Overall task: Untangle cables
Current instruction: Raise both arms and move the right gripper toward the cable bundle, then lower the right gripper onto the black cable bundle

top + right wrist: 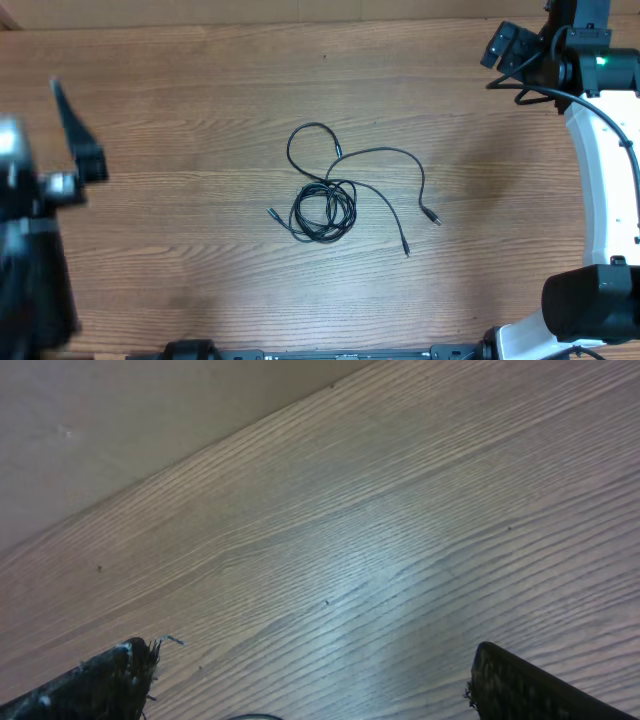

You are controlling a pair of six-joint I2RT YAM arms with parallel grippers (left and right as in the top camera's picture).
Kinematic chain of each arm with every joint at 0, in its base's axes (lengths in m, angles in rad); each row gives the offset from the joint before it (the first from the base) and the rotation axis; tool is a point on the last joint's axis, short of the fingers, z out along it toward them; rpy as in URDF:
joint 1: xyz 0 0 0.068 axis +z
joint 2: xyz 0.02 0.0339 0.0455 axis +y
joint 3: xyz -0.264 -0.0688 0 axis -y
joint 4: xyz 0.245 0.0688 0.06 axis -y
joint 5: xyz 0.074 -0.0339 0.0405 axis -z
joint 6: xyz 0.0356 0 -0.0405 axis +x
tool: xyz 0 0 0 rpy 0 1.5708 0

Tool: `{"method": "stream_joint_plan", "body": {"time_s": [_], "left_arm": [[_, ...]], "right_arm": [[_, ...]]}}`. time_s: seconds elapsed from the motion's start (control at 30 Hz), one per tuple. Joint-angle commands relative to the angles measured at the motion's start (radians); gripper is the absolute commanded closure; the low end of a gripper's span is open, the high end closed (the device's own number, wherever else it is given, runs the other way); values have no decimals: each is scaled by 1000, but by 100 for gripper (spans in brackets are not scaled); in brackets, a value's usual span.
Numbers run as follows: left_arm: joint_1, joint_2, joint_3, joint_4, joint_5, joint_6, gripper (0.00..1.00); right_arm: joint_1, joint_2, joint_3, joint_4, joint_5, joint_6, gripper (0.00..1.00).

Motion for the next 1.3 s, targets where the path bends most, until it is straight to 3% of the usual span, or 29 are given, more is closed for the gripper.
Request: {"method": "stream_joint_plan", "body": {"time_s": [0.0, 0.13, 0.33, 0.47, 0.7, 0.77, 1.07, 1.27], "left_arm": [[6, 198, 173, -104, -15, 63, 0], [6, 397, 330, -234, 33, 71, 0], [6, 667, 474, -323, 263, 74, 0], [6, 800, 479, -317, 448, 71, 0], [-3, 1036, 479, -359, 915, 59, 0], [-13, 1079, 479, -380, 957, 59, 0], [-167, 1220, 478, -501, 957, 63, 0], [-255, 1232, 478, -505, 711, 63, 0]], "right_arm": [[4, -3, 2, 6, 5, 8, 0], [4, -3, 2, 15, -19, 28, 0], [4, -3, 2, 16, -122, 45, 0], [4, -3, 2, -36, -122, 3, 0], [4, -3, 1, -145, -118, -42, 0], [4, -3, 1, -156, -119, -41, 0], [5, 55, 0, -186, -243, 47, 0], [23, 116, 0, -202, -499, 104, 0]]}}
